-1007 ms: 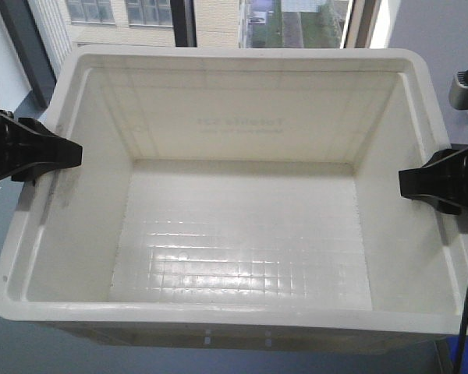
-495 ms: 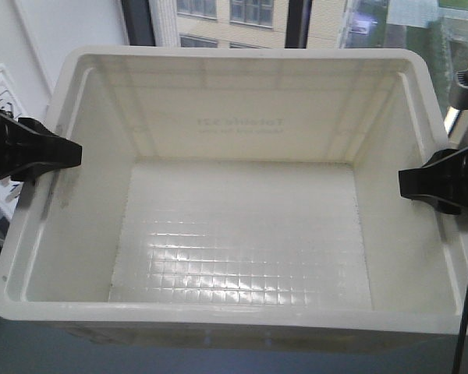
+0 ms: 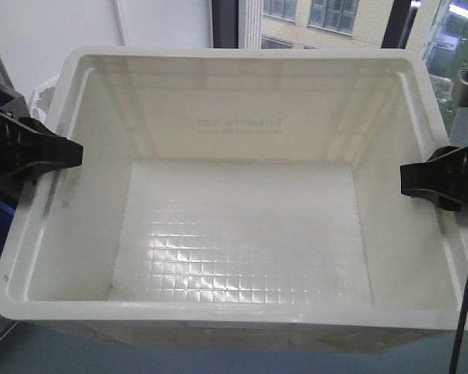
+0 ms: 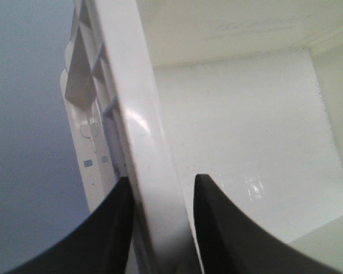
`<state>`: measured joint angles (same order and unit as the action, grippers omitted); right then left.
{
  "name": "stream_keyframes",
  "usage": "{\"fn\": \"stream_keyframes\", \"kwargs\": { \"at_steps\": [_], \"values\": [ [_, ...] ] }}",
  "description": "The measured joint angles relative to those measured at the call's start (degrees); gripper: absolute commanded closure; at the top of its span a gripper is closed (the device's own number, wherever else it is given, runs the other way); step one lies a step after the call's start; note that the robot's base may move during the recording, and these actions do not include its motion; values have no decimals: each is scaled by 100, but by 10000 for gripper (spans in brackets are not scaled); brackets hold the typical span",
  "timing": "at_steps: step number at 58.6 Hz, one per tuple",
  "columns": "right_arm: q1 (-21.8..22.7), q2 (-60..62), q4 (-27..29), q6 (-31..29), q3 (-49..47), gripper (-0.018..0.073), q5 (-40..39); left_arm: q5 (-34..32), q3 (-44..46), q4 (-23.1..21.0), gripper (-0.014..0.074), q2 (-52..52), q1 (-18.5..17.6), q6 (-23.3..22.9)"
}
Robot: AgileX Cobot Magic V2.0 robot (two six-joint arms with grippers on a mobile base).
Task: Move bin from left to right shelf
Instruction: 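Hold the tote rims with both grippers while the base turns toward the blue-bin rack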
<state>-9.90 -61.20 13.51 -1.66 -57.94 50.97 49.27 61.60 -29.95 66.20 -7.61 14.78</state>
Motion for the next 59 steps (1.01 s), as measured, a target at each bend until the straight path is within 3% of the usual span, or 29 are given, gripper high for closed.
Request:
{"fn": "stream_keyframes", "kwargs": {
  "at_steps": [59],
  "values": [
    [24, 0, 5, -18, 0, 564, 0, -5, 0, -23, 600, 6, -5, -6]
  ]
}}
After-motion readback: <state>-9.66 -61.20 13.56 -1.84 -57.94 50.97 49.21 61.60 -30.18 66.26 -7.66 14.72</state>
